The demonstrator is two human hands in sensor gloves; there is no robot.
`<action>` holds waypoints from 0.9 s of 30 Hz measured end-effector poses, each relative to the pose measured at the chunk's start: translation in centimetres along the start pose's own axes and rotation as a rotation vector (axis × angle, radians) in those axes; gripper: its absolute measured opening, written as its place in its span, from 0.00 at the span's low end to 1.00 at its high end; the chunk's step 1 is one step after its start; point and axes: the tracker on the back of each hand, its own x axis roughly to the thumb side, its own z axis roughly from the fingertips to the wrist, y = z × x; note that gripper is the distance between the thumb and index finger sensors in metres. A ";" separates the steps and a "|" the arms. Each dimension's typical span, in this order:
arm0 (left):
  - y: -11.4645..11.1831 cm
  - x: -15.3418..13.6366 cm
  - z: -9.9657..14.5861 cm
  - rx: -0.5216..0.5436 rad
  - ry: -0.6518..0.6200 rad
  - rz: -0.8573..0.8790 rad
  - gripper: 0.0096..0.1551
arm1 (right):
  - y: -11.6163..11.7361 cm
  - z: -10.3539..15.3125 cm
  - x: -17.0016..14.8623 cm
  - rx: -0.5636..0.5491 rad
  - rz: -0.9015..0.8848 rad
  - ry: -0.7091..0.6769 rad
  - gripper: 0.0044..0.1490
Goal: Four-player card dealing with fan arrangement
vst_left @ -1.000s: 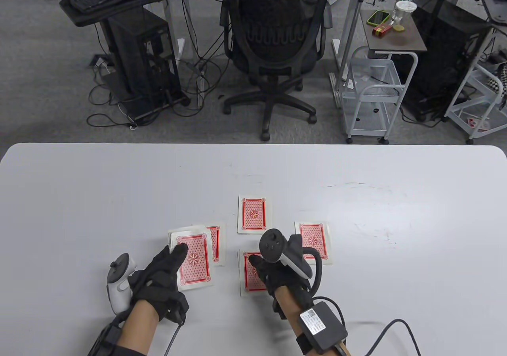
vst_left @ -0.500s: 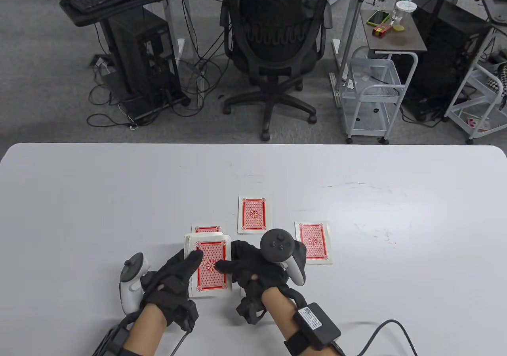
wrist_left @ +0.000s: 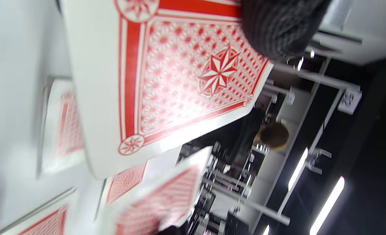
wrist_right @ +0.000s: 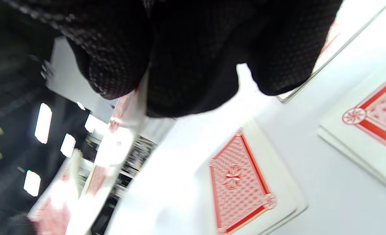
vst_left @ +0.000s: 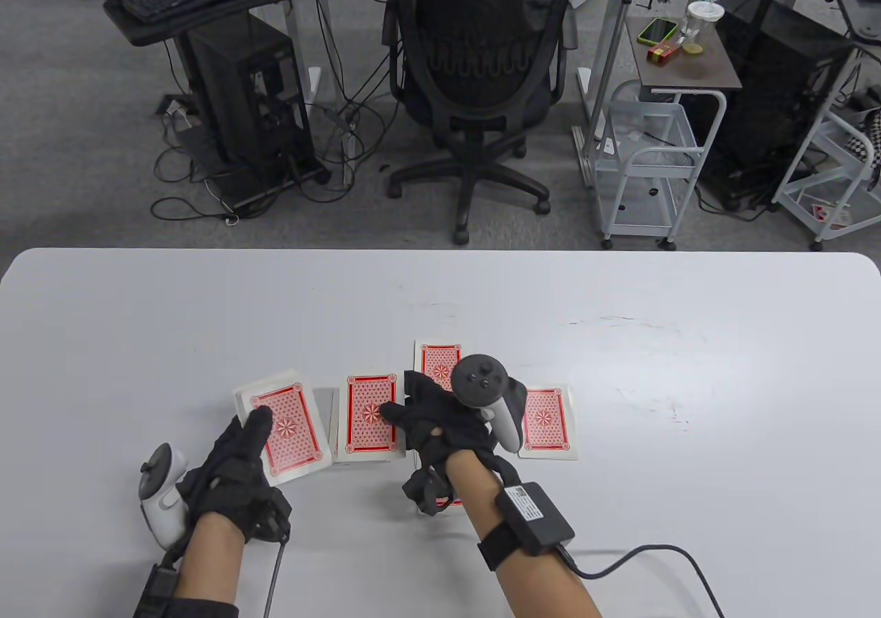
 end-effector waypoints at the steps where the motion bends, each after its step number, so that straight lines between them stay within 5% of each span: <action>1: 0.4 0.0 0.0 0.009 0.005 0.013 0.28 | 0.5 -0.6 0.4 0.015 0.052 0.024 0.49; 11: 0.5 0.1 -0.2 -0.012 -0.007 0.032 0.28 | 7.5 -6.3 2.6 0.042 0.900 0.283 0.58; 16: 0.4 0.1 -0.3 -0.023 -0.004 0.034 0.28 | 7.6 -6.3 3.4 0.054 0.960 0.242 0.55; 19: 0.2 0.1 -0.3 -0.027 -0.004 0.032 0.28 | 6.0 -5.6 4.1 0.072 0.807 0.196 0.53; 23: -0.6 -0.1 -0.2 -0.044 -0.007 0.025 0.28 | 3.2 -3.2 5.1 0.079 0.368 0.030 0.43; 27: -2.0 -0.4 -0.1 -0.104 0.000 -0.013 0.28 | 3.6 -1.2 4.9 0.201 0.032 -0.184 0.46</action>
